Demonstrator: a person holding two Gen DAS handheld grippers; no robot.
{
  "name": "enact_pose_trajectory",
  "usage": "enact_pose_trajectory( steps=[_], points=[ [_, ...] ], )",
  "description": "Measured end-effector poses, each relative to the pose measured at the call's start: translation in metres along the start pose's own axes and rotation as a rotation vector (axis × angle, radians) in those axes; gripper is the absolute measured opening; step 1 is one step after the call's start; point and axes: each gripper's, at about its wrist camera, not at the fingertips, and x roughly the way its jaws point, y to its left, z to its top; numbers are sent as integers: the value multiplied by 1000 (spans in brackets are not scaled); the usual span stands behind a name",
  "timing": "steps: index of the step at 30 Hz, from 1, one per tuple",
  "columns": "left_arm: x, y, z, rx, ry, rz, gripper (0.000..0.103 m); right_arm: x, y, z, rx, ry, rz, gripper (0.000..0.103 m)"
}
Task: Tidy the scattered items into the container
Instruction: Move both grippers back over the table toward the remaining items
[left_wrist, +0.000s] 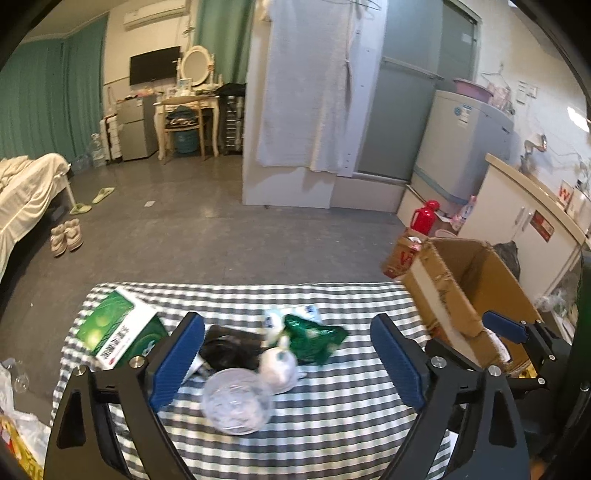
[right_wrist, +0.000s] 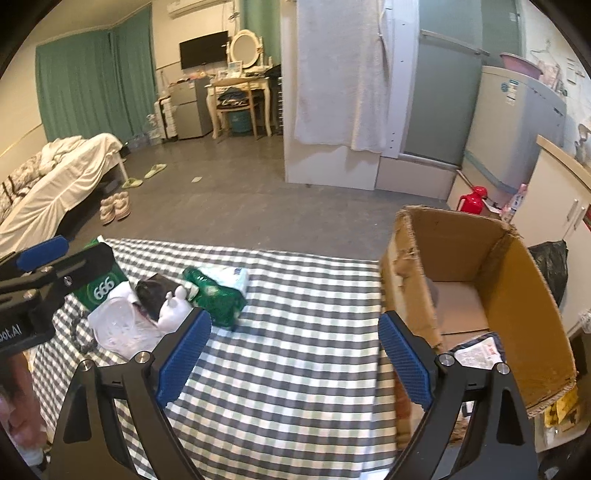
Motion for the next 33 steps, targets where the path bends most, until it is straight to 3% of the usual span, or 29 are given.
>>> enact_pose_trajectory(
  steps=[8,16,23,33],
  points=[
    [-5,36,-9,-66,-4,36,103,17,23,-6,-51,37,43,92],
    [-5,55,-16,-41,20,72,103,34,43,-12,-125,73,86,92],
    [-2,57,-28,-16,48,93,103,41,44,-12,-137,67,79,92],
    [12,54,-46,-4,90,60,103,56,40,-6,-152,52,121,92]
  ],
)
